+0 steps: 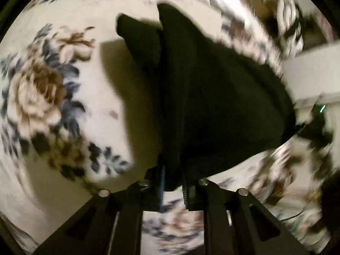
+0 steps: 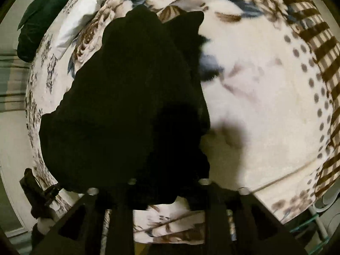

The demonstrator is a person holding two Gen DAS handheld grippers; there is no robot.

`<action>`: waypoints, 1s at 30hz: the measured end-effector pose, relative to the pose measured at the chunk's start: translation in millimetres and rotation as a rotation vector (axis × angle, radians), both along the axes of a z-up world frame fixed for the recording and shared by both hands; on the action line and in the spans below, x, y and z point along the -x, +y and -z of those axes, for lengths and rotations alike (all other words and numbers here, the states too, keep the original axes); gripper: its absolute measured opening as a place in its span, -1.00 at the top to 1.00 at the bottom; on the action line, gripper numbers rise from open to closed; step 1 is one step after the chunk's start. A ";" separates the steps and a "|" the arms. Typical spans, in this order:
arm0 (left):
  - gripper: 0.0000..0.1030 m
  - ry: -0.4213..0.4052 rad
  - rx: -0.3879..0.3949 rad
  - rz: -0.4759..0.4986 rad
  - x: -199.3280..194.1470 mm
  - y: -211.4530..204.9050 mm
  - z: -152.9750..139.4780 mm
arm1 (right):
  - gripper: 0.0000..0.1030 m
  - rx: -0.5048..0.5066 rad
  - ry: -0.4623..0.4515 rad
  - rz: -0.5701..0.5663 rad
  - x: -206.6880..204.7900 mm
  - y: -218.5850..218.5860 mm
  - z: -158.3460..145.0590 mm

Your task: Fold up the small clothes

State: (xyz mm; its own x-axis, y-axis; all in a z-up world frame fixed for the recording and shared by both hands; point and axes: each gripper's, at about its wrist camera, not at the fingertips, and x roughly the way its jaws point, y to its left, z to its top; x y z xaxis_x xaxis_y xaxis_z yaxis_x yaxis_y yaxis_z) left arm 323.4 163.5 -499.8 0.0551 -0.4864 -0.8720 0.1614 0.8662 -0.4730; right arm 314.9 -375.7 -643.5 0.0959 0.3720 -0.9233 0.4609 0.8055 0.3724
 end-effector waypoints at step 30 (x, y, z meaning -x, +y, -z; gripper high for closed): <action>0.68 -0.082 -0.047 -0.152 -148.9 -24.9 12.9 | 0.69 0.120 -0.312 0.051 -144.7 -26.1 -46.8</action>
State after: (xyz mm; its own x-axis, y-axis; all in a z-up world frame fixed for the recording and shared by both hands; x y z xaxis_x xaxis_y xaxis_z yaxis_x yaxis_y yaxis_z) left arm 472.3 138.5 -512.8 0.1972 -0.4259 -0.8830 0.0631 0.9044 -0.4221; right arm 459.6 -401.7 -596.7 0.3968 0.2495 -0.8833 0.3807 0.8310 0.4057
